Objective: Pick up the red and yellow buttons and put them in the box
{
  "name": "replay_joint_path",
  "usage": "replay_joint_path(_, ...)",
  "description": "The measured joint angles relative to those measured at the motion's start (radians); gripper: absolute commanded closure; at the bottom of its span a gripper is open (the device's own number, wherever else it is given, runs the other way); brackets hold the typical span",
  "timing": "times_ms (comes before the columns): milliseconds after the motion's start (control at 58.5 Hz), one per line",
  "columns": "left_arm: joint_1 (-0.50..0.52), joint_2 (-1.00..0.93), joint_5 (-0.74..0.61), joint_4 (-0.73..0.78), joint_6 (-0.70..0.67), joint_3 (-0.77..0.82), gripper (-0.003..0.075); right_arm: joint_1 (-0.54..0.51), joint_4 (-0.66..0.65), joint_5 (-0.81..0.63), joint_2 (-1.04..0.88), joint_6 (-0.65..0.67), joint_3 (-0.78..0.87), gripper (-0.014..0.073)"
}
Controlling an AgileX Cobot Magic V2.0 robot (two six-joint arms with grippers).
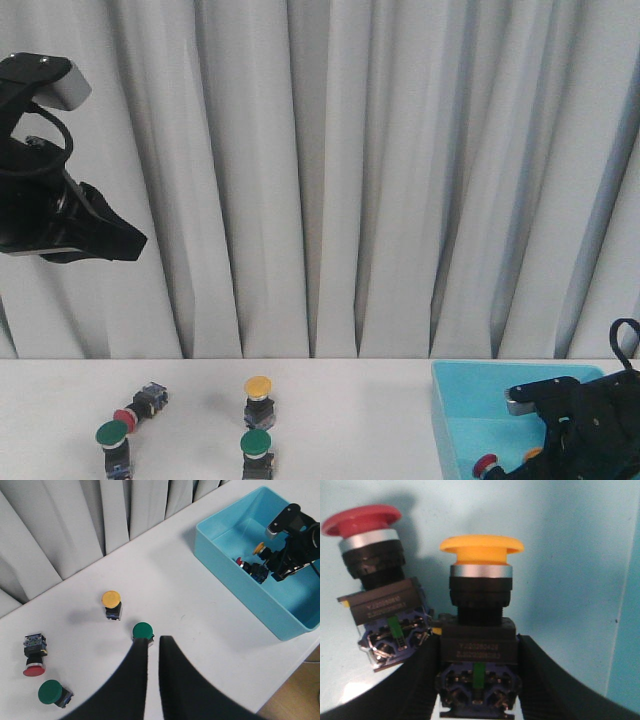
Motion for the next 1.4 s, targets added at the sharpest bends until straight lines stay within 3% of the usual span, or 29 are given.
replay_joint_path(154,0.000,0.000,0.000,0.000,0.000,0.000,0.0674,0.000,-0.003,-0.002,0.019,0.014,-0.011,0.0561)
replay_joint_path(325,0.000,0.000,0.000,0.001,0.000,0.000,0.0674,0.000,-0.003,0.006,0.031,0.016,-0.011,0.0468)
replay_joint_path(633,0.000,0.000,0.000,0.001,0.000,0.000,0.0674,0.000,-0.002,0.008,0.028,0.019,-0.011,0.0151)
replay_joint_path(804,0.000,0.000,0.000,0.001,0.000,0.000,0.0674,0.000,-0.002,0.033,-0.009,0.019,-0.040,0.0060)
replay_joint_path(1197,0.000,0.000,0.000,0.001,0.000,0.000,0.0675,0.000,0.002,0.147,-0.113,0.019,-0.136,0.0106)
replay_joint_path(1334,0.000,0.000,0.000,0.001,0.000,0.000,0.0687,0.000,0.017,0.130,-0.233,0.019,-0.140,0.0238)
replay_joint_path(1402,0.000,0.000,-0.001,0.001,0.000,0.000,0.0713,0.000,0.028,0.124,-0.310,0.018,-0.140,0.0365)
